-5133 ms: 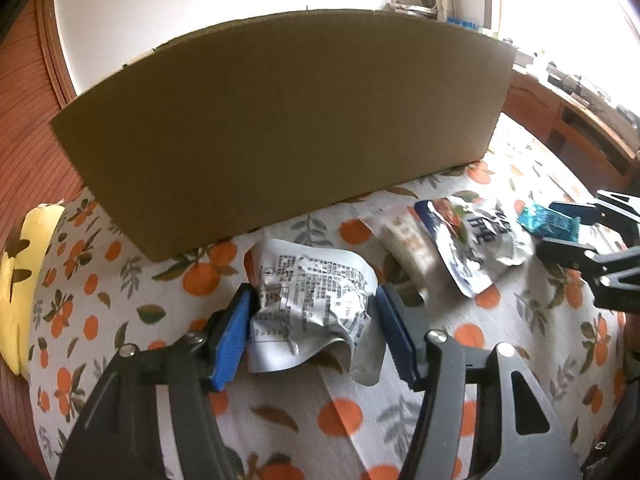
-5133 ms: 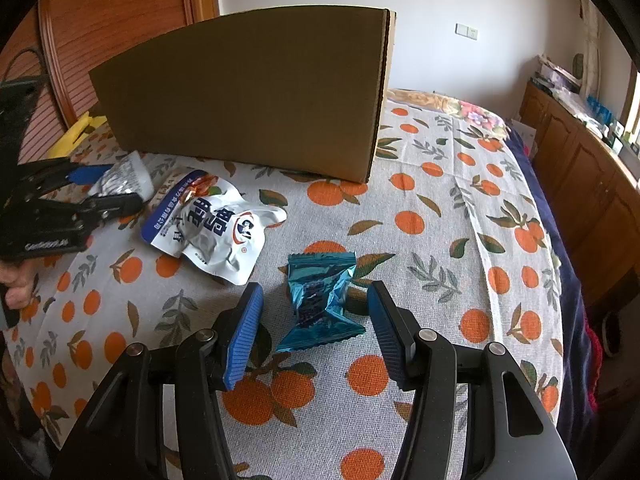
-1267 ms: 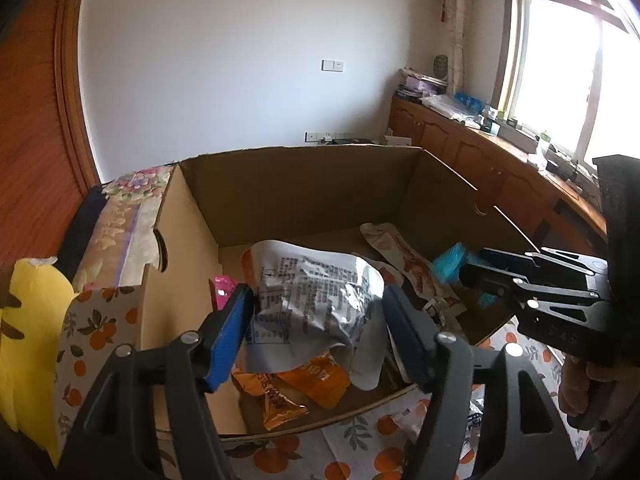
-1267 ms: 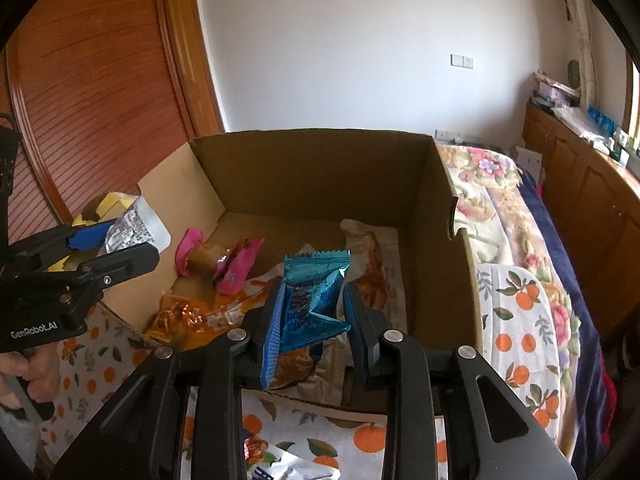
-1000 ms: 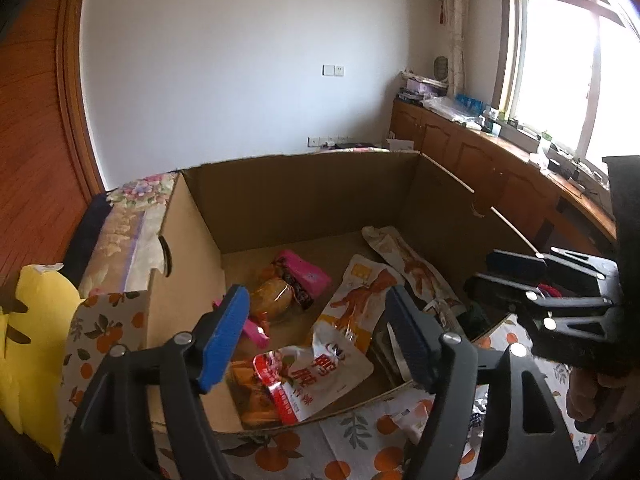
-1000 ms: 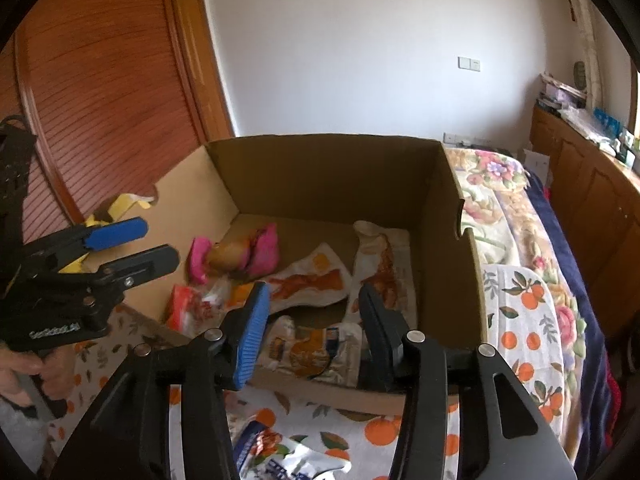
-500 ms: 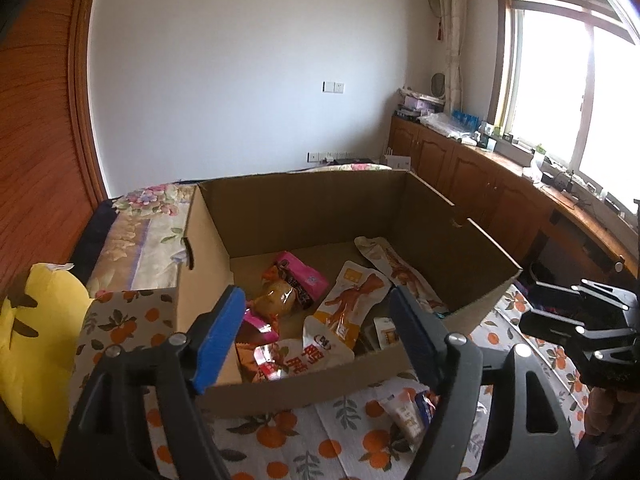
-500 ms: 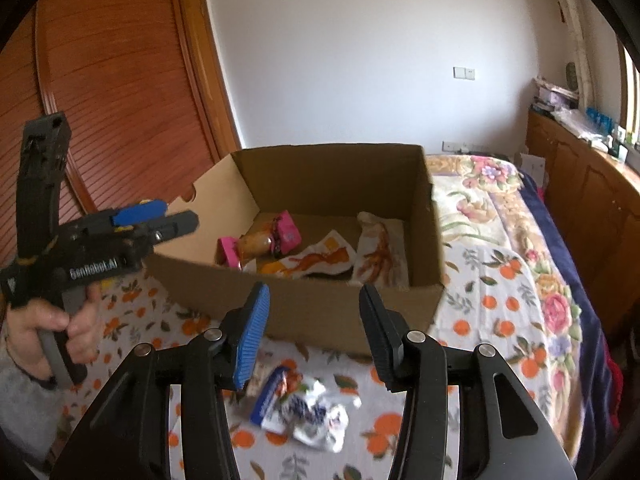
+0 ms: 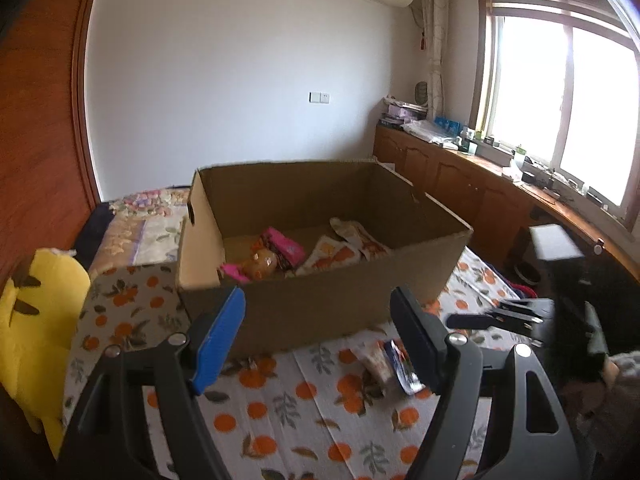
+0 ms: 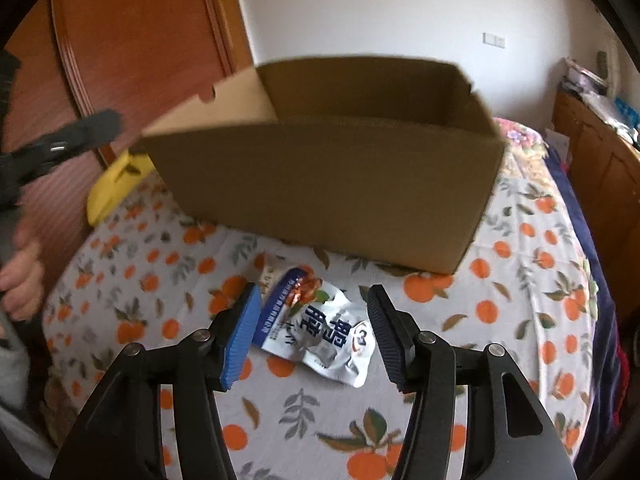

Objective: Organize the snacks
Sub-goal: 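Move both tools back to the remaining snacks on the tablecloth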

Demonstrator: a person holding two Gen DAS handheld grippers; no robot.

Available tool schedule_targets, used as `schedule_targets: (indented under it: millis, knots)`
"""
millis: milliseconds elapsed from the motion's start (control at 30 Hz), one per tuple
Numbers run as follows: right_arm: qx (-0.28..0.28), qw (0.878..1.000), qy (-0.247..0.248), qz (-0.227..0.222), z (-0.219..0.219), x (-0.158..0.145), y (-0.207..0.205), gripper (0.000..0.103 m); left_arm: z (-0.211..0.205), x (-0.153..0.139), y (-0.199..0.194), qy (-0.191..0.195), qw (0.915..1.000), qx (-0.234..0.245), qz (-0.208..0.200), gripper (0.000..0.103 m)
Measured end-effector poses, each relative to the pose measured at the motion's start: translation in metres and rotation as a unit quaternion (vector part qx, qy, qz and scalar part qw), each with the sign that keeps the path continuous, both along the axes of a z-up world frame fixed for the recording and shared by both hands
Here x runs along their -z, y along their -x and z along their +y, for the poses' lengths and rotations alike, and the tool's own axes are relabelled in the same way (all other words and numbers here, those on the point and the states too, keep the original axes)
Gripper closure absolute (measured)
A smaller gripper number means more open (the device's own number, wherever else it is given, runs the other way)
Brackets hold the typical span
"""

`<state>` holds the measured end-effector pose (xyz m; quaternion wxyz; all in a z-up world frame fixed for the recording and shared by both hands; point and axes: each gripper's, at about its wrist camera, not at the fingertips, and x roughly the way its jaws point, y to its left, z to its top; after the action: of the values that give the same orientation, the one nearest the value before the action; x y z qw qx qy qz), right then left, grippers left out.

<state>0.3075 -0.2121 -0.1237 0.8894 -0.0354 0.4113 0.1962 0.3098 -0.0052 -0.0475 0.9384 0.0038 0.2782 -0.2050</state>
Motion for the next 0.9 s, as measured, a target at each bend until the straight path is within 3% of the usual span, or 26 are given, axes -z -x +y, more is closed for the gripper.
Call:
schedule_targets:
  millis: [233, 467, 567, 900]
  knots:
    - [-0.016, 0.999, 0.020, 0.040, 0.007, 0.037, -0.020, 0.046, 0.001, 0.030, 0.008, -0.004, 0.9994, -0.004, 0.033, 0.027]
    - [-0.016, 0.998, 0.008, 0.060, -0.003, 0.035, -0.005, 0.038, -0.005, 0.056, 0.009, -0.003, 0.9979, -0.003, 0.065, 0.027]
    - [-0.018, 0.998, 0.010, 0.056, -0.005, 0.032, 0.005, 0.029, -0.010, 0.062, 0.008, -0.005, 0.9974, 0.001, 0.072, 0.027]
    - [-0.006, 0.998, 0.062, 0.030, 0.009, 0.039, 0.011, 0.029, -0.009, 0.072, 0.012, -0.007, 0.9967, -0.002, 0.081, 0.027]
